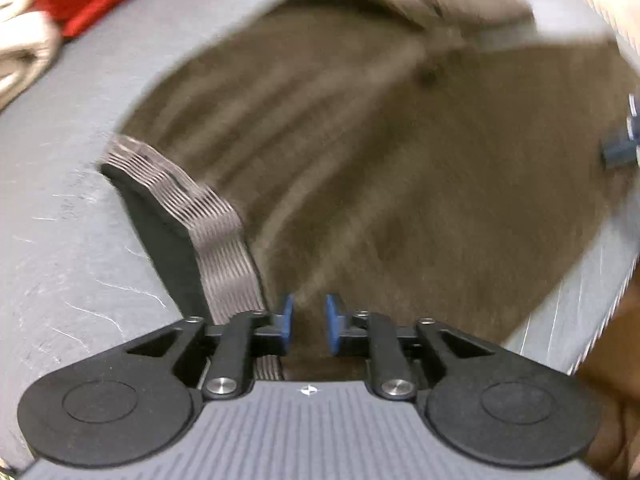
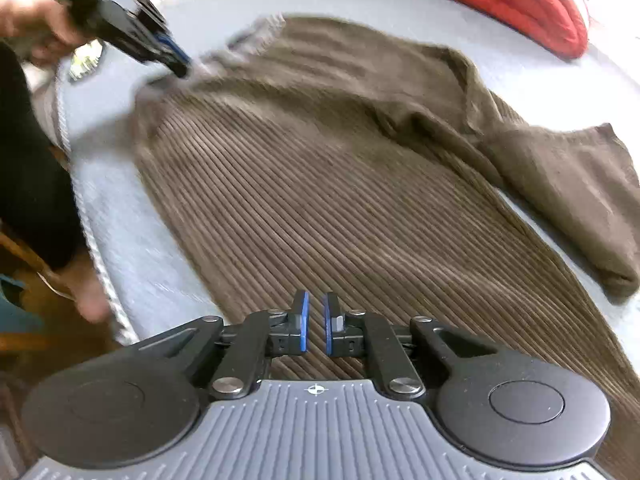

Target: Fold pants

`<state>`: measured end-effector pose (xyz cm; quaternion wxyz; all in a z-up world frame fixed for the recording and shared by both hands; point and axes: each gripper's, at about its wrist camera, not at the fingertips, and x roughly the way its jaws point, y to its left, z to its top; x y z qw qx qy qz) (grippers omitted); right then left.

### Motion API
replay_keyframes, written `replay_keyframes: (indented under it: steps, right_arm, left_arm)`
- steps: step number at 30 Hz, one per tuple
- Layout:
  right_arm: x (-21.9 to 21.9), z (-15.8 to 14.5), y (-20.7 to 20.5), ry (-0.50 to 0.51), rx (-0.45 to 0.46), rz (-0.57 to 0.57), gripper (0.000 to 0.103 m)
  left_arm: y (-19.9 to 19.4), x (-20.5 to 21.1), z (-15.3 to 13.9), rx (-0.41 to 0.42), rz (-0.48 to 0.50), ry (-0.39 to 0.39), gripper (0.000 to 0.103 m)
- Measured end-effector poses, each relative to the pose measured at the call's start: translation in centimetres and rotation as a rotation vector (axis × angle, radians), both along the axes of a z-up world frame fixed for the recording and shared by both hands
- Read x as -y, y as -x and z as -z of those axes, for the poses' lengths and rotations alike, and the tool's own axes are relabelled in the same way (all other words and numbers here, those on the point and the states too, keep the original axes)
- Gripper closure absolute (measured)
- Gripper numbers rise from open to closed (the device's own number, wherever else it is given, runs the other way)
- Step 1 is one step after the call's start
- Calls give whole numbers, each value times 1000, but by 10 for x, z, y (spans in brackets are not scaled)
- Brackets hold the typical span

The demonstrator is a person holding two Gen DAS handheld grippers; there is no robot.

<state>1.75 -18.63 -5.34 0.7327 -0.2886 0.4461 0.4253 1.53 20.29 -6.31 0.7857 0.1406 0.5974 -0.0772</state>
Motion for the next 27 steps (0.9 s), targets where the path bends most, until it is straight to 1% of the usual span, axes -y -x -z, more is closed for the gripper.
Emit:
replay_keyframes:
  steps: [1, 2, 3, 4, 5, 8, 11, 15, 17, 21, 24, 27]
  right_arm:
    - [-1, 8, 2, 51, 15, -10, 95]
    - [-2, 16, 4, 101, 19, -23, 95]
    - [-2, 24, 7, 152, 20, -38, 95]
    - [-1, 28, 9, 176, 30, -56, 95]
    - [-2, 28, 10, 173, 41, -68, 93]
    - [1, 14, -1, 113, 51, -9, 84]
    - [7, -4, -19, 39, 95, 78, 80]
    - [18, -32, -49, -73, 161, 233, 79]
    - [24, -46, -63, -126, 190, 306, 79]
    - [41, -69, -92, -230, 251, 451, 79]
    - [61, -79, -115, -294, 271, 570, 79]
    - [83, -86, -138, -349, 282, 693, 79]
  left_arm:
    - [2, 2, 11, -60, 12, -36, 66]
    - [5, 3, 23, -123, 25, -75, 66]
    - [8, 7, 25, -125, 53, -95, 66]
    - [9, 10, 23, -115, 68, -105, 65]
    - [7, 11, 18, -105, 50, -93, 65]
    - [1, 13, 6, -62, 25, -63, 65]
    - [-6, 19, -4, -8, 13, -42, 63]
    - [-24, 29, -24, 87, -15, 17, 61]
    - [-34, 37, -33, 142, -24, 35, 61]
    - [-52, 52, -45, 228, -49, 45, 60]
    - [-64, 61, -51, 281, -75, 42, 59]
    - [-75, 67, -61, 329, -114, 58, 58]
